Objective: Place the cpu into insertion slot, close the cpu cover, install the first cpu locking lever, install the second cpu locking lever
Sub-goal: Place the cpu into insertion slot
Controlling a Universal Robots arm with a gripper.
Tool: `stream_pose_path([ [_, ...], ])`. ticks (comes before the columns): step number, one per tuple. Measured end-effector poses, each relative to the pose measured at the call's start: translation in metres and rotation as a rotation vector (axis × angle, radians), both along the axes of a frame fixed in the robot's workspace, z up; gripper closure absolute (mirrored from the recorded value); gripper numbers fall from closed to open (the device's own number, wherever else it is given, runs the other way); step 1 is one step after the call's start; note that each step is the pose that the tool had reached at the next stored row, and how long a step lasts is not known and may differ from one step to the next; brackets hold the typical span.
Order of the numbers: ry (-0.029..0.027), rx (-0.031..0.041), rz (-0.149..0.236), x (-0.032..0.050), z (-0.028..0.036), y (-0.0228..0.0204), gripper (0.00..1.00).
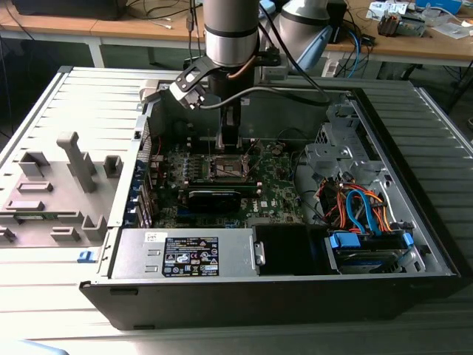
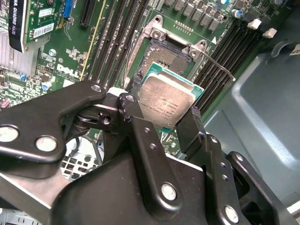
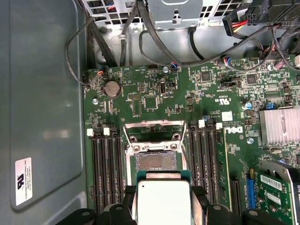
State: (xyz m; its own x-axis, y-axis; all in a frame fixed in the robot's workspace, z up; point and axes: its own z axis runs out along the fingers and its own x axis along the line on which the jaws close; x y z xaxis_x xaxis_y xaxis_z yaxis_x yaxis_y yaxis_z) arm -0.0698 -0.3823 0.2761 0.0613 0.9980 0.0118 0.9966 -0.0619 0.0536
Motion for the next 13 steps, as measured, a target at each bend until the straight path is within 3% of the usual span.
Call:
stream_pose_path([
  [3, 0.0, 0.0, 0.075, -0.0001, -0.0015, 0.0009, 0.45],
  [13, 0.0001, -0.0001, 0.09, -0.0001, -0.0032, 0.0012, 0.45],
])
